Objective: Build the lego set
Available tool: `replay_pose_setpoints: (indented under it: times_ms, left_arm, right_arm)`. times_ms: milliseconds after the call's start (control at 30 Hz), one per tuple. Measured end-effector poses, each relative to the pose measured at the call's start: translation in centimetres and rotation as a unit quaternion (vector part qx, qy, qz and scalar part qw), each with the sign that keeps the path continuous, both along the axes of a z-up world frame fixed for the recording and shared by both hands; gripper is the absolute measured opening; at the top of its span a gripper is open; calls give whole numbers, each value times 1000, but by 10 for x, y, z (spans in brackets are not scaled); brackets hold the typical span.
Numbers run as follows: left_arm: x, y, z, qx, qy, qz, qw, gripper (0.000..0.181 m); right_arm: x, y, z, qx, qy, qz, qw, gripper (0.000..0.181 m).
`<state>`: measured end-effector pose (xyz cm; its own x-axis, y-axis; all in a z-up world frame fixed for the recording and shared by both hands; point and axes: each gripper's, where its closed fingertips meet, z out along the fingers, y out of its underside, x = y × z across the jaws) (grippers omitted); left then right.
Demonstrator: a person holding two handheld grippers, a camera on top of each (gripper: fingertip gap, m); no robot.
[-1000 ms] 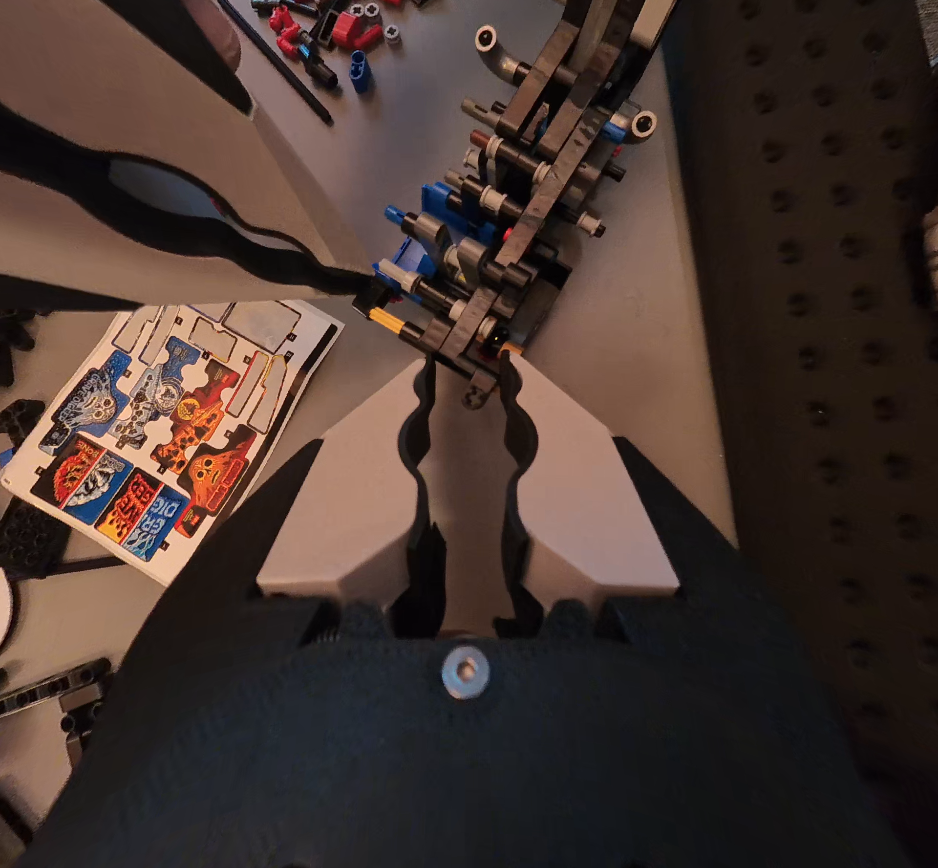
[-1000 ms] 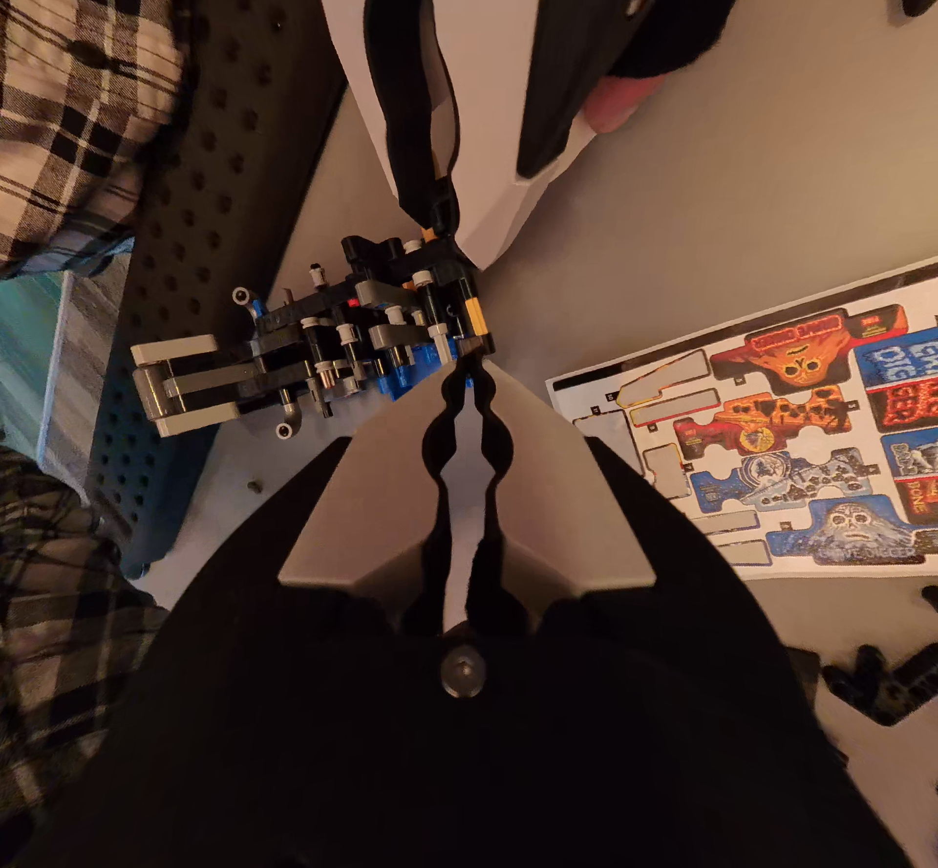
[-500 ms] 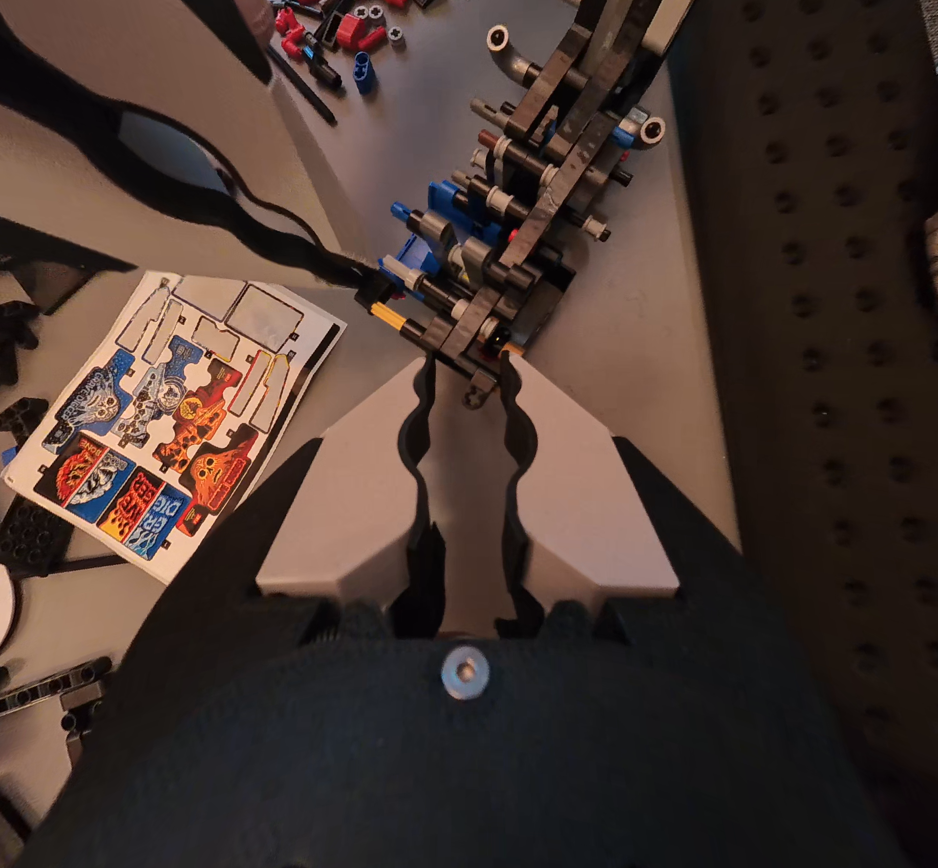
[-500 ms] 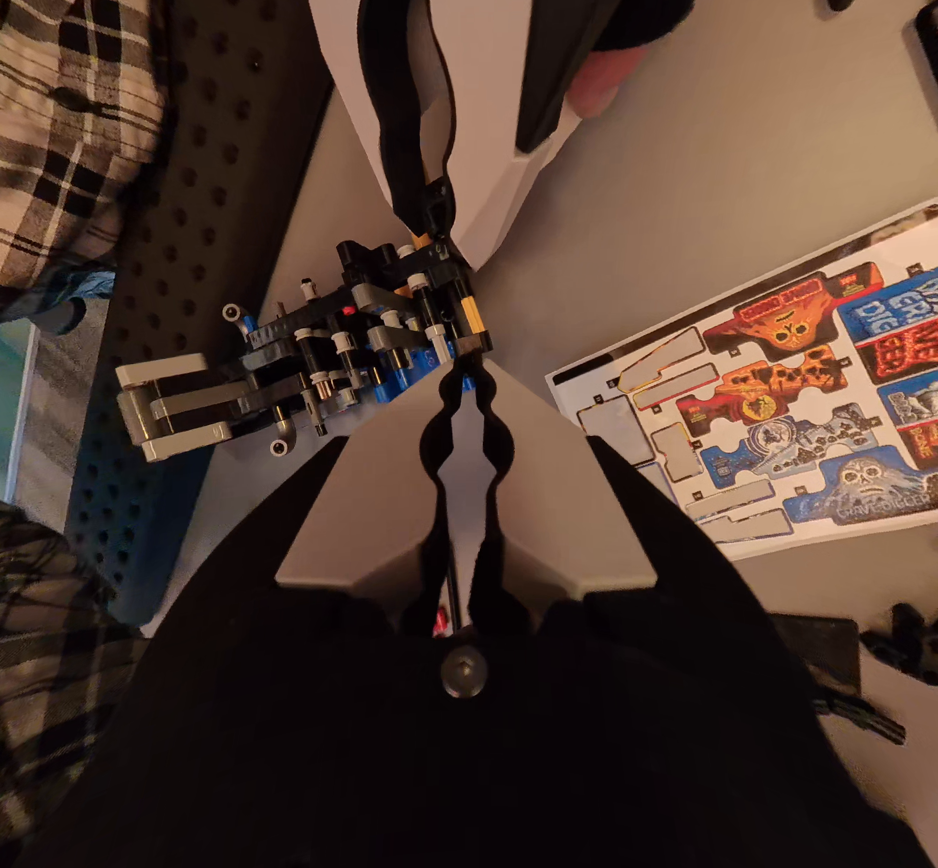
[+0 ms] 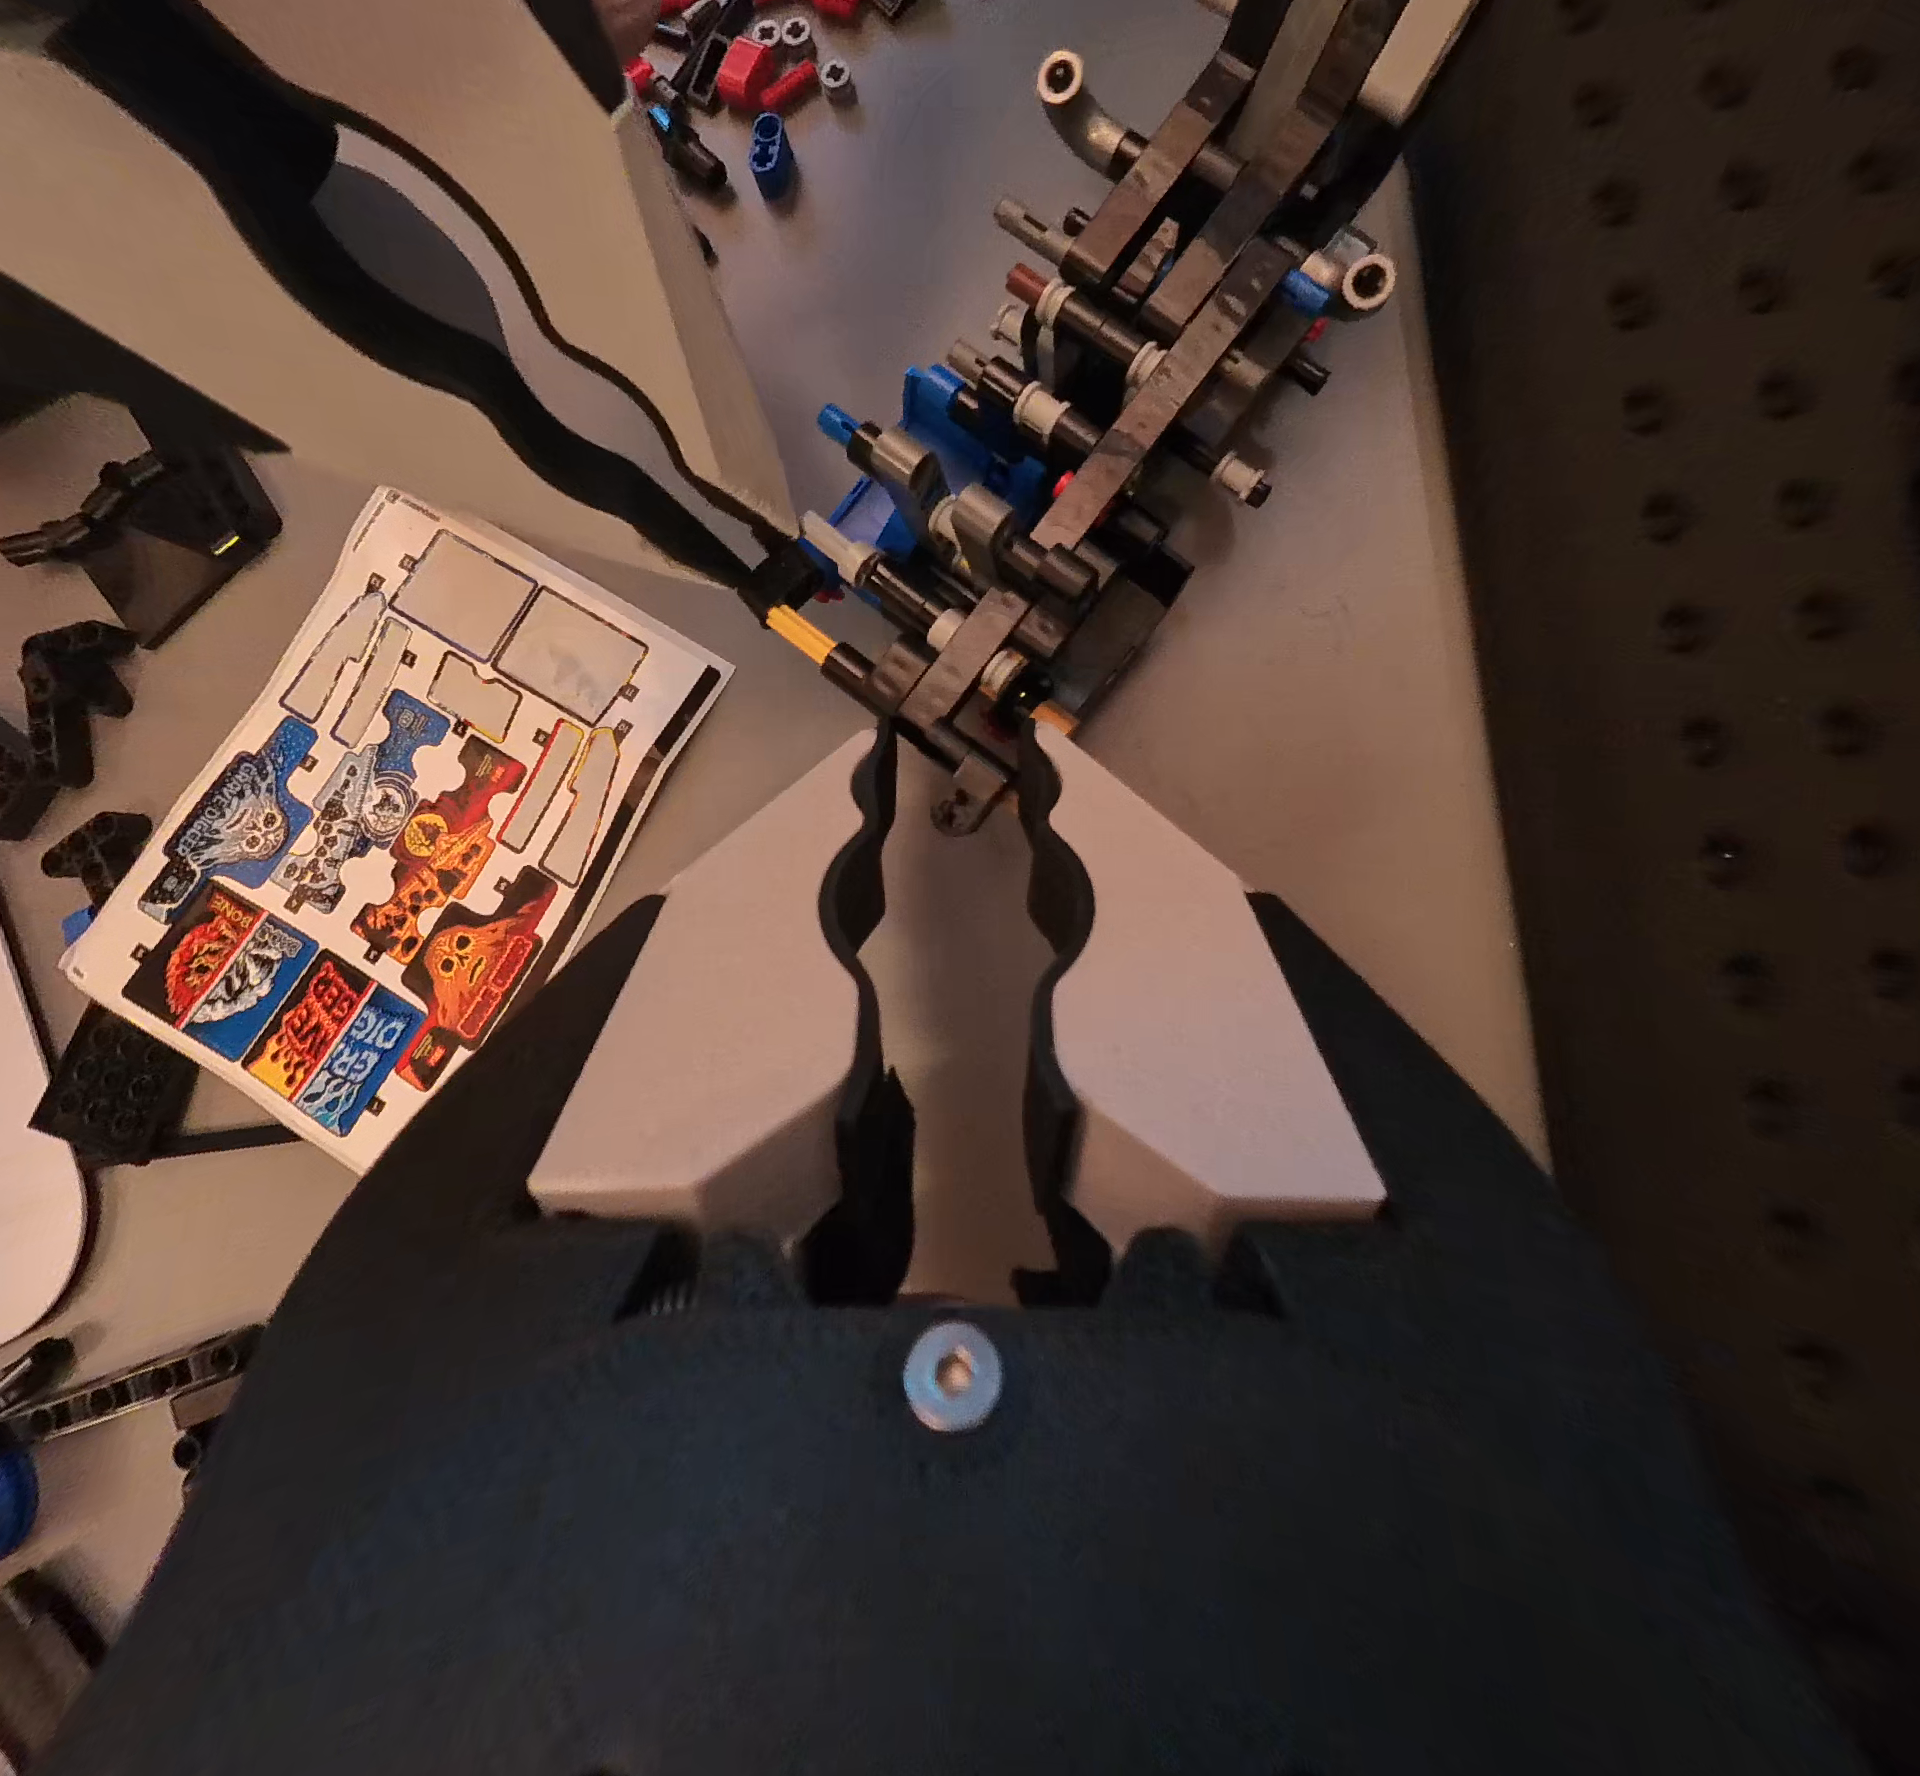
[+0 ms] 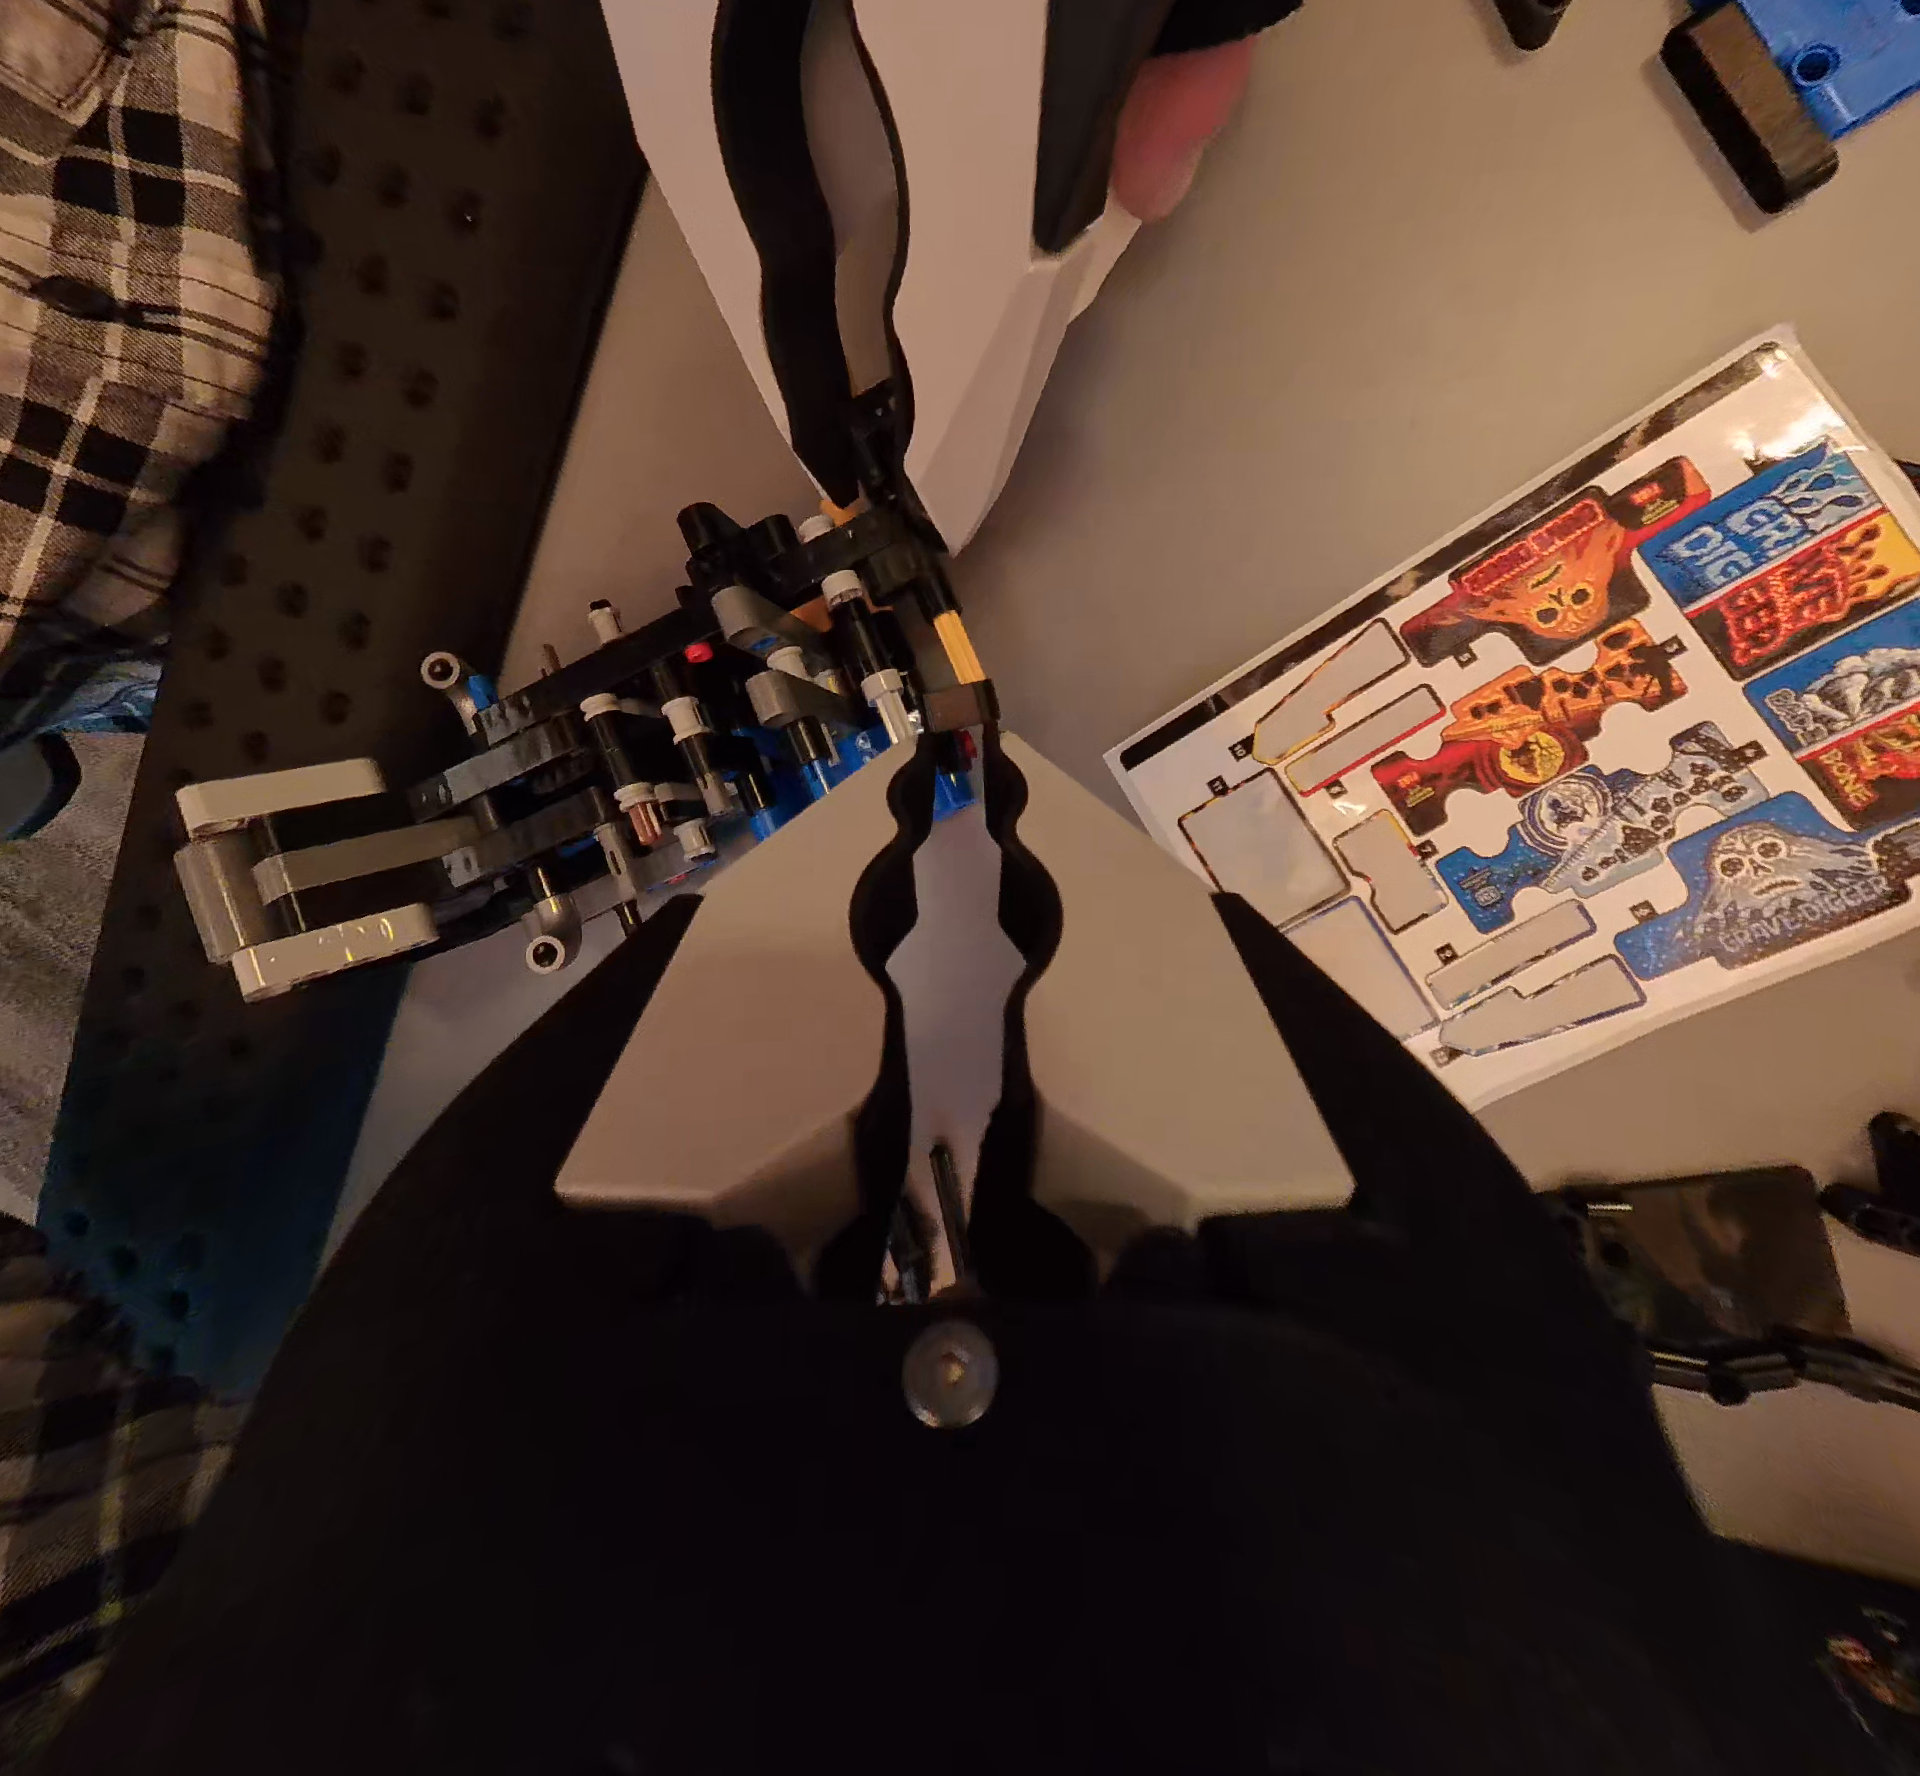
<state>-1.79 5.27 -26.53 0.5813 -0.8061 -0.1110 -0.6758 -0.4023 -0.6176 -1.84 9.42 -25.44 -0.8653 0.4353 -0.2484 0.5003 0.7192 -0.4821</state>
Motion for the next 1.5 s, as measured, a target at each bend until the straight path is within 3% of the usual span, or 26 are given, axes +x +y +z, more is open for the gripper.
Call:
replay_pose_setpoints:
  times_ms: [233, 733, 1033, 1500]
  left_arm:
    - [-1, 1, 0, 5, 5, -1, 1000, 20]
    - [-1, 0, 0, 6, 12, -20, 1000, 20]
    - [-3, 2, -1, 10, 10, -16, 1000, 16]
    - [-3, 4, -1, 17, 15, -21, 1000, 15]
  right_arm:
    - [-1, 1, 0, 9, 22, -4, 1000, 6]
    - [-2, 3, -1, 130, 24, 108, 985, 0]
    - [2, 4, 0, 104, 19, 71, 992, 0]
    - [3, 4, 1, 48, 76, 7, 996, 0]
